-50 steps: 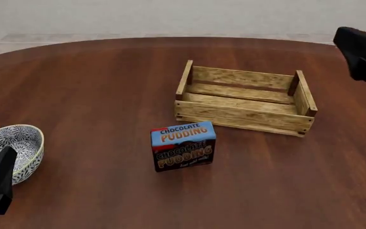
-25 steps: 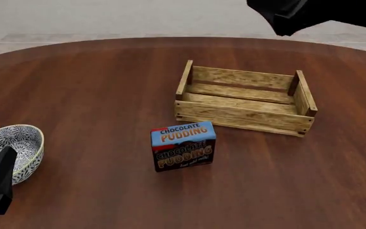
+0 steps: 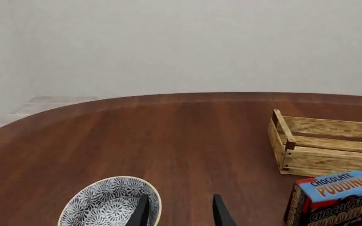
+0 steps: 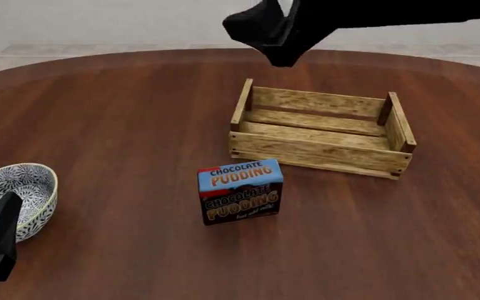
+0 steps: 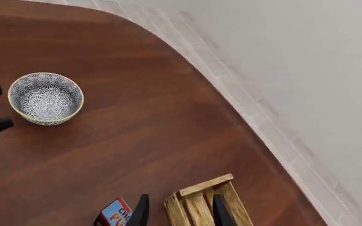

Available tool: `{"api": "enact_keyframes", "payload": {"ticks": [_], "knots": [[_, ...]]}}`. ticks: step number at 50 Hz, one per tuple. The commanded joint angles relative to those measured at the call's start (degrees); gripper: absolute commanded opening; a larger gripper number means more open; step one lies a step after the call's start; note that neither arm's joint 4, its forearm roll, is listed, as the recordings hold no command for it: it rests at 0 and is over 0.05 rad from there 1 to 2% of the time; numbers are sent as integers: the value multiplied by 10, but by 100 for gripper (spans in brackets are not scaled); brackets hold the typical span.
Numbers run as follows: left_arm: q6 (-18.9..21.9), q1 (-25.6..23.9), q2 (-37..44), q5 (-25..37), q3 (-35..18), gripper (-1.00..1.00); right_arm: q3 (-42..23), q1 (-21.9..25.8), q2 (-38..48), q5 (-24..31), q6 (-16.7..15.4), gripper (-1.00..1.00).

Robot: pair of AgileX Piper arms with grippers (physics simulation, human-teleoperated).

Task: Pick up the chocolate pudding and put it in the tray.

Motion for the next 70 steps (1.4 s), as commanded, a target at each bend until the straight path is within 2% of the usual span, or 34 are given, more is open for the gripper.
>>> {"api": "enact_keyframes", "payload": {"ticks": [1, 7, 8, 11, 18, 25, 30, 34, 41, 42, 52, 58, 59, 62, 64, 70], "knots": [[0, 0, 0, 0, 0, 100, -47, 49, 40, 70, -36, 100], [0, 0, 0, 0, 0, 100, -65, 68, 51, 106, -52, 100], [0, 0, 0, 0, 0, 100, -59, 70, 50, 106, -66, 100], [0, 0, 0, 0, 0, 100, -67, 79, 54, 125, -70, 100], [0, 0, 0, 0, 0, 100, -66, 103, 49, 159, -105, 100], [0, 0, 0, 0, 0, 100, -73, 118, 50, 191, -120, 100], [0, 0, 0, 0, 0, 100, -86, 113, 60, 215, -134, 100], [0, 0, 0, 0, 0, 100, -90, 107, 67, 236, -159, 100], [0, 0, 0, 0, 0, 100, -106, 107, 71, 258, -176, 100], [0, 0, 0, 0, 0, 100, -99, 104, 70, 259, -186, 100], [0, 0, 0, 0, 0, 100, -88, 90, 81, 269, -215, 100], [0, 0, 0, 0, 0, 100, -64, 81, 79, 262, -251, 100], [0, 0, 0, 0, 0, 100, -52, 77, 76, 256, -265, 100], [0, 0, 0, 0, 0, 100, -47, 84, 71, 252, -267, 100], [0, 0, 0, 0, 0, 100, -35, 84, 67, 244, -280, 100], [0, 0, 0, 0, 0, 100, -20, 87, 67, 232, -296, 100]]}}
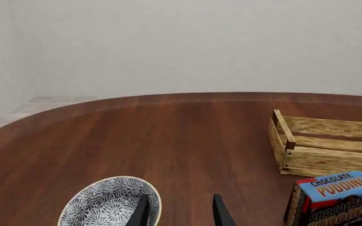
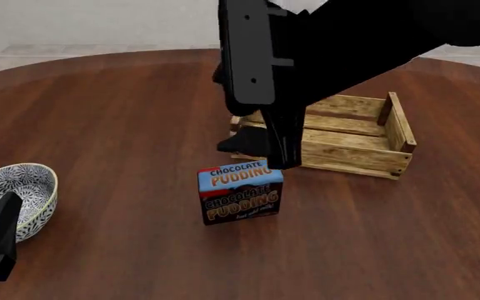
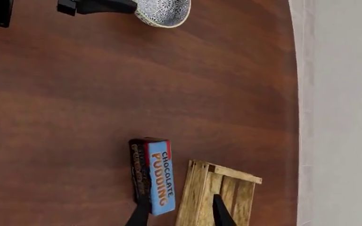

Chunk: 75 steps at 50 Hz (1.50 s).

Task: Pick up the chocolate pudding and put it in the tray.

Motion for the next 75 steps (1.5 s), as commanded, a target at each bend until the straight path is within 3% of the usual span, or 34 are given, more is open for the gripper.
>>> {"api": "enact_keyframes", "payload": {"ticks": [1, 10, 58, 75], "knots": [[0, 0, 0, 0, 0, 100, 30, 0, -2, -15, -41, 100], [0, 0, 0, 0, 0, 100, 32, -3, 6, -18, -55, 100], [0, 0, 0, 0, 0, 100, 60, -28, 51, -45, -39, 100], [0, 0, 0, 0, 0, 100, 70, -19, 62, -67, -20, 100]]}}
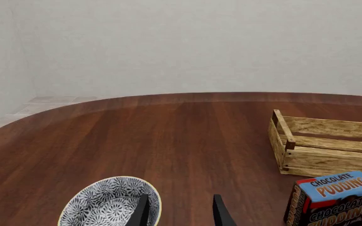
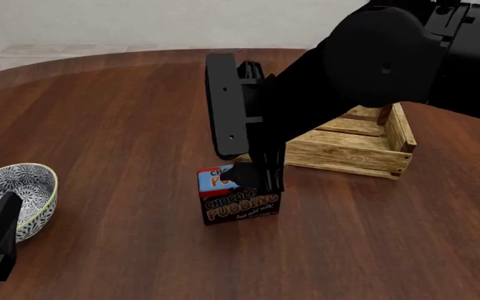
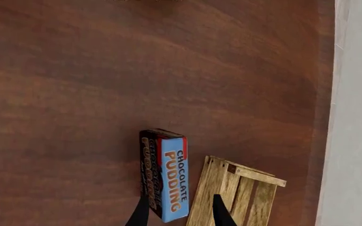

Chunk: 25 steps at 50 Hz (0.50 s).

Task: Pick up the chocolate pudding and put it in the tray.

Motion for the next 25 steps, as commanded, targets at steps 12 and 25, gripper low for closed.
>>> {"api": "enact_keyframes", "payload": {"ticks": [12, 25], "knots": [[0, 0, 0, 0, 0, 100, 11, 3, 23, -28, 19, 100], [0, 0, 0, 0, 0, 100, 19, -3, 30, -42, 27, 100]]}}
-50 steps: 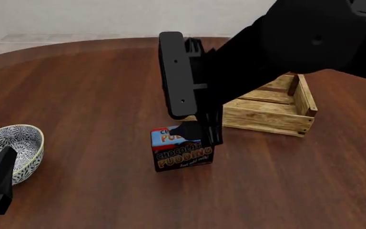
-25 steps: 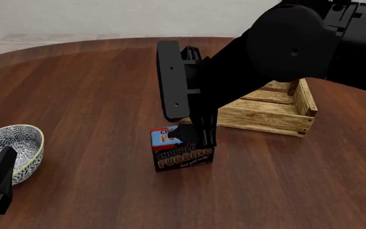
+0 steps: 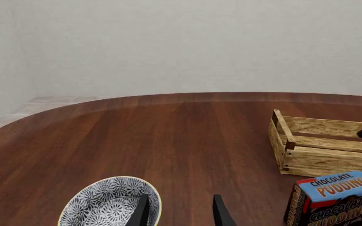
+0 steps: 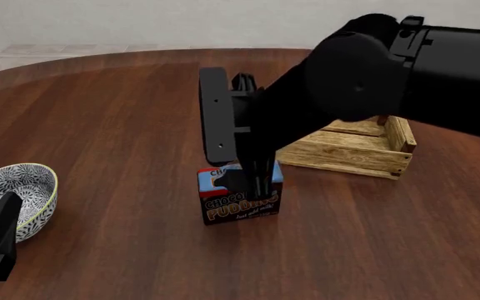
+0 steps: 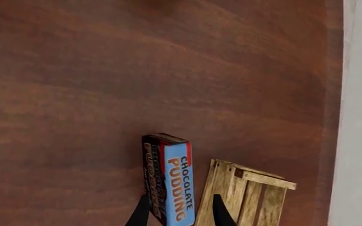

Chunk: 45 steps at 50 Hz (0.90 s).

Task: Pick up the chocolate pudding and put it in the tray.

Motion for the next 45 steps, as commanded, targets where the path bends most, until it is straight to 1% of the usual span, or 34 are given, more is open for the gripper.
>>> {"api": "enact_keyframes", "payload": {"ticks": [1, 12, 25, 45], "knots": [[0, 0, 0, 0, 0, 100, 8, -3, 7, -13, 8, 100], [0, 0, 0, 0, 0, 100, 15, -6, 9, -24, 15, 100], [0, 0, 0, 0, 0, 100, 8, -17, 26, -32, 16, 100], [0, 0, 0, 0, 0, 100, 5, -19, 39, -43, 25, 100]]}}
